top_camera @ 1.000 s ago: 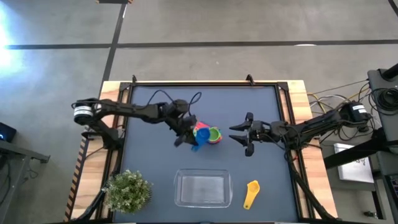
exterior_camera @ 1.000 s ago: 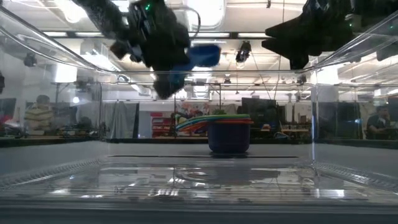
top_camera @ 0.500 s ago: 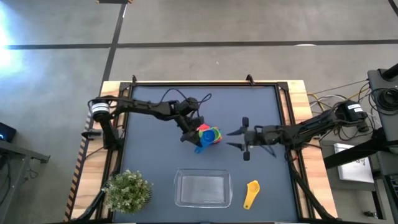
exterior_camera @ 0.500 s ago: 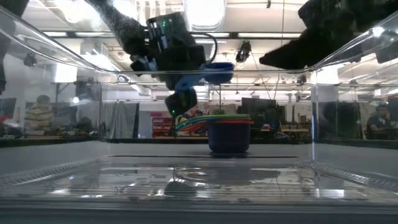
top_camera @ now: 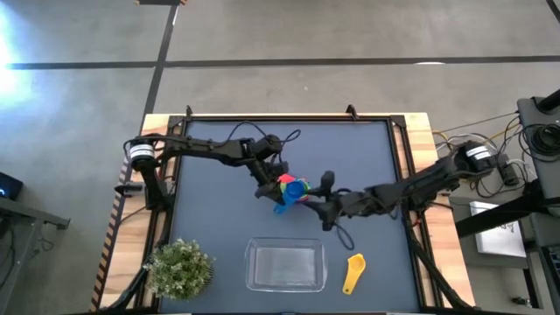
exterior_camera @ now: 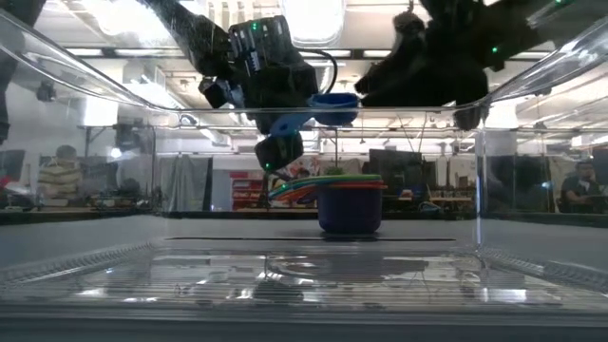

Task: Nest measuring cups in basket
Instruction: Stack the blue measuring cup on top of the green measuring cup

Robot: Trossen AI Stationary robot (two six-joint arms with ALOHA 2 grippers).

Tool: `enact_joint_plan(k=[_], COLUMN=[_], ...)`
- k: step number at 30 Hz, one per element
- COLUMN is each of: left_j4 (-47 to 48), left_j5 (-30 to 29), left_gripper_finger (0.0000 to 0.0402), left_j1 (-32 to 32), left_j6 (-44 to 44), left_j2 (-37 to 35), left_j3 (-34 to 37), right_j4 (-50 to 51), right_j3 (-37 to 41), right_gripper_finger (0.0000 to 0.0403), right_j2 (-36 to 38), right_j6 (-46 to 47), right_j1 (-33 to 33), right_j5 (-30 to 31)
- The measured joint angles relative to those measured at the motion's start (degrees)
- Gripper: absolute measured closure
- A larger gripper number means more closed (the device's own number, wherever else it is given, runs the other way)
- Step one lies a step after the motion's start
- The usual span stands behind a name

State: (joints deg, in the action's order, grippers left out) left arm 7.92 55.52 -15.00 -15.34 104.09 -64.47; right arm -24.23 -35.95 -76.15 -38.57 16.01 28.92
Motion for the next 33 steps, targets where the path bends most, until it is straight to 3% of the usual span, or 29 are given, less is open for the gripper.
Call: enact_joint_plan(k=[4,12,20,24,27,33], left_j4=[0.09,0.32,1.61,7.0,16.5,31.98], left_j5=[-0.16,-1.08,-1.77,-2.76,-8.12,-32.56], left_gripper_finger=[0.0402,0.0401,0.0381,0.0345,0.032,0.0296], left_j1=[0.0,-0.09,-0.04,-0.72,-1.75,-1.75], left_j6=[0.58,0.56,5.46,7.07,11.1,15.99], left_j2=[0.0,0.04,0.03,-0.23,-0.5,-1.44], left_j3=[0.03,0.09,0.03,-0.85,-3.35,-10.32], right_j4=[2.18,2.61,3.74,4.96,9.8,21.76], right_j3=[-3.77,-9.09,-10.26,-10.26,-11.11,-14.08], right_gripper_finger=[0.0239,0.027,0.038,0.039,0.0393,0.0393], right_j2=[-5.58,-15.22,-17.83,-16.67,-14.83,-13.08], right_j6=[-3.89,-10.45,-11.49,-9.2,-4.68,7.99], right_j1=[0.02,0.09,0.7,0.92,0.84,0.66], right_j5=[2.06,18.45,18.31,18.83,18.05,14.04])
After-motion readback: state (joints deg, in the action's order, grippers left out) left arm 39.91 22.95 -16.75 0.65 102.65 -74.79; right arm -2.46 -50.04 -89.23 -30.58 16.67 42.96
